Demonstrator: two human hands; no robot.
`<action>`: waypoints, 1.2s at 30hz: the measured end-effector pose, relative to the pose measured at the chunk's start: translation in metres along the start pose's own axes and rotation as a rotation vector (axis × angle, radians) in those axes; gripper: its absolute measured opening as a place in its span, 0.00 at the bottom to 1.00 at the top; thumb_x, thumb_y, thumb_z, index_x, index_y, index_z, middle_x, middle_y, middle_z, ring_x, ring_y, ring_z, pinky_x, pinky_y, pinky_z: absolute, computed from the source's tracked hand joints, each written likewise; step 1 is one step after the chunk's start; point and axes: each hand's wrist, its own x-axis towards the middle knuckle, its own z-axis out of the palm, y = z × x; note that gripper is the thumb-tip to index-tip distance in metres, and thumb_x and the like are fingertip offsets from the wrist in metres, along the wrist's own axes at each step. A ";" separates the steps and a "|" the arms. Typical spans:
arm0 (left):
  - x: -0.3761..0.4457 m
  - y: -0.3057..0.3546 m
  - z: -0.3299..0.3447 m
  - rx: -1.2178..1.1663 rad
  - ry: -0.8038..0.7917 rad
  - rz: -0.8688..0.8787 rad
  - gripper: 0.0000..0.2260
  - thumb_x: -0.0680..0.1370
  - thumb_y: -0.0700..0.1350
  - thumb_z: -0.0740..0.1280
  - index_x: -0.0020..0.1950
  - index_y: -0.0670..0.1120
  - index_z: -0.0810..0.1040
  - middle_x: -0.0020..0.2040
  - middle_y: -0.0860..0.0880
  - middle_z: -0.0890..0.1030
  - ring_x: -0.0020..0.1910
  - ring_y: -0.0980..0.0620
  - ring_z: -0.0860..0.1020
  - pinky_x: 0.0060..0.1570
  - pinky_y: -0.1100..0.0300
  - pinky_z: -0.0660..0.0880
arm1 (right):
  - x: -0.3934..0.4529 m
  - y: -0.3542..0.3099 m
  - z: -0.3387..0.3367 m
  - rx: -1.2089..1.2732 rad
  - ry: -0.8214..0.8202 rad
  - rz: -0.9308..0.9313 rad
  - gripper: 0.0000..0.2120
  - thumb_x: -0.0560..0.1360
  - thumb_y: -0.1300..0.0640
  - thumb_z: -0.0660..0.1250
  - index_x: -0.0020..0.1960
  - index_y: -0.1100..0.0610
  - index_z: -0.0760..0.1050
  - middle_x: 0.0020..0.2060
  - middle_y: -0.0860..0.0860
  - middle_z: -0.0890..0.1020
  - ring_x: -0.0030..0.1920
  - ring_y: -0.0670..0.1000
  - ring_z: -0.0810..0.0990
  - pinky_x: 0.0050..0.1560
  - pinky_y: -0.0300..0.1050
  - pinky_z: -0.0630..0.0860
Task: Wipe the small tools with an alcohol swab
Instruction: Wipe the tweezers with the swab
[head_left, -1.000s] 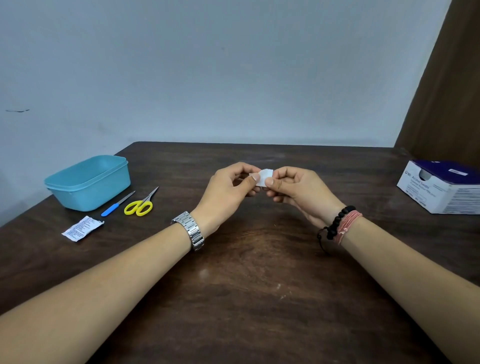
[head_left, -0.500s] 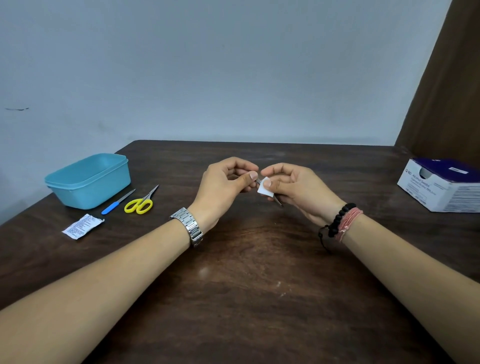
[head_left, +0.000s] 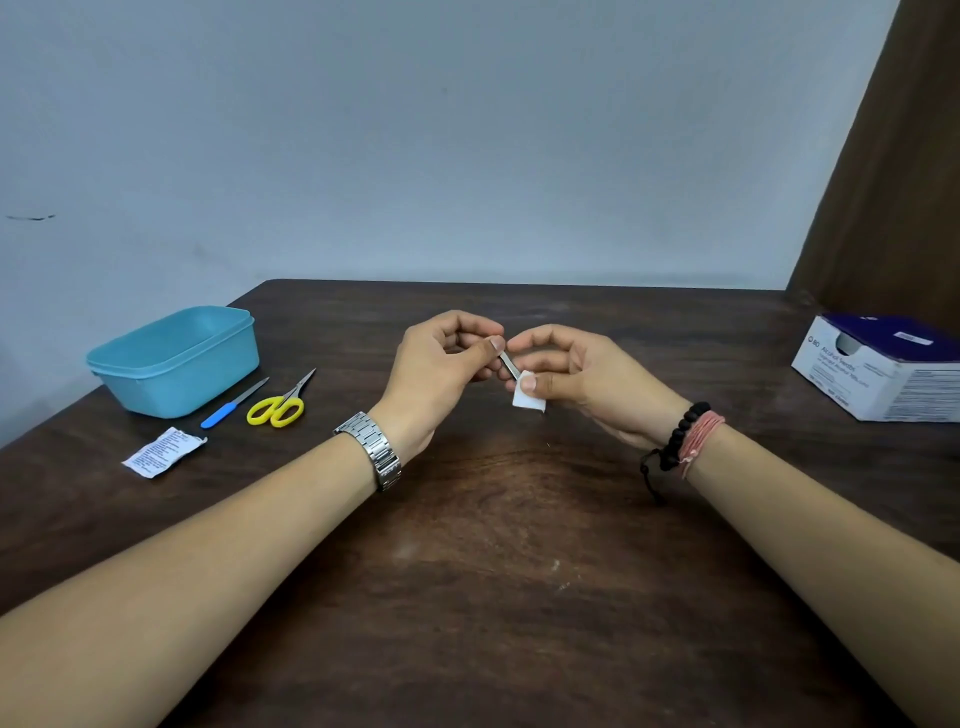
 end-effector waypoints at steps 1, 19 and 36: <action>0.000 0.000 0.000 -0.006 0.004 -0.004 0.04 0.76 0.36 0.71 0.47 0.45 0.82 0.35 0.48 0.82 0.36 0.54 0.81 0.40 0.63 0.77 | 0.000 0.000 0.000 -0.009 0.001 0.007 0.15 0.76 0.69 0.68 0.61 0.61 0.74 0.52 0.62 0.84 0.52 0.53 0.83 0.54 0.45 0.78; 0.000 0.000 -0.003 0.016 0.003 -0.055 0.03 0.76 0.38 0.72 0.48 0.44 0.82 0.35 0.49 0.81 0.37 0.55 0.81 0.41 0.62 0.77 | -0.002 0.000 -0.002 -0.027 -0.024 0.110 0.13 0.76 0.67 0.67 0.60 0.61 0.78 0.47 0.56 0.85 0.48 0.48 0.83 0.52 0.41 0.80; 0.002 -0.002 -0.004 -0.038 -0.013 -0.068 0.04 0.76 0.37 0.72 0.48 0.45 0.83 0.36 0.50 0.82 0.38 0.56 0.81 0.42 0.63 0.76 | -0.004 -0.001 -0.003 0.011 -0.100 0.092 0.17 0.75 0.71 0.67 0.62 0.61 0.77 0.50 0.56 0.84 0.50 0.49 0.82 0.55 0.41 0.79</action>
